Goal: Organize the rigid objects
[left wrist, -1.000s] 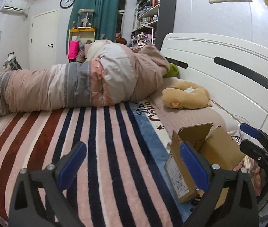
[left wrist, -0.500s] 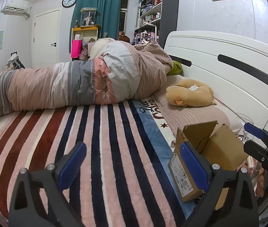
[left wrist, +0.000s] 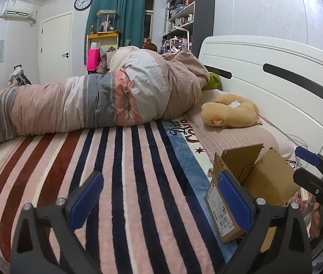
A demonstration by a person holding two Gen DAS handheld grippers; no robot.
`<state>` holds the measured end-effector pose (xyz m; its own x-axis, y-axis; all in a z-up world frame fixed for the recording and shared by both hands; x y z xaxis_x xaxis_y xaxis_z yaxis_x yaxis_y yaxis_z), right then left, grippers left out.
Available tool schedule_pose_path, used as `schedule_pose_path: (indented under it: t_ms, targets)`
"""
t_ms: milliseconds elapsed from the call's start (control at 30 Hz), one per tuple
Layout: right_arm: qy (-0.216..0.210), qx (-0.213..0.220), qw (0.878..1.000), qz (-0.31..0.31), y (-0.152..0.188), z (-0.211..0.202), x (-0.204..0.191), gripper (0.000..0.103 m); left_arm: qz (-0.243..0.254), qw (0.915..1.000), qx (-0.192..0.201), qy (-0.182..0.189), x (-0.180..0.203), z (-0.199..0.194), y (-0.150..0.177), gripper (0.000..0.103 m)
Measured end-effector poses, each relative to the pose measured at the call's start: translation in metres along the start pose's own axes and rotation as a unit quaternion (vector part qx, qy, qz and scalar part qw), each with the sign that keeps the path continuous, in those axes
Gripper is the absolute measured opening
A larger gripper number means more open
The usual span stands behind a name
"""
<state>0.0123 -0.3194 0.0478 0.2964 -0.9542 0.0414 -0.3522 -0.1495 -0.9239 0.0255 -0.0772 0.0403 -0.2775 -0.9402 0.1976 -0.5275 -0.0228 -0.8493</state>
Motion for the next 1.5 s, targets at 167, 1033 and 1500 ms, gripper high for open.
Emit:
schedule_pose_path:
  t_ms: [167, 1033, 1500]
  targets:
    - [0.001, -0.001, 1.0, 0.0, 0.002, 0.0, 0.0, 0.103, 0.0, 1.0, 0.001, -0.004, -0.004, -0.003, 0.003, 0.102]
    - [0.01, -0.013, 1.0, 0.001, 0.005, 0.003, -0.005, 0.103, 0.002, 1.0, -0.001, -0.007, -0.009, -0.008, 0.004, 0.102]
    - [0.014, -0.016, 1.0, 0.004, 0.002, 0.003, -0.006, 0.103, 0.006, 0.9999, -0.003, -0.008, -0.012, -0.008, 0.002, 0.102]
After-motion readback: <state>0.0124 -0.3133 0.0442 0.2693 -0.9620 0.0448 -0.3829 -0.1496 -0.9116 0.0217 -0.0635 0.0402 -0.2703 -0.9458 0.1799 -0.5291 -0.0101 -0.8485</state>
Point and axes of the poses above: each gripper's, at about its wrist camera, not at the fingertips, and z roughly the way its jaws point, x to its right, y to its underside, the point moved 2 cm from there along z, roughly the way its jaws point, and after that the axes turned 12 degrees about y, right-handed, at the moved point
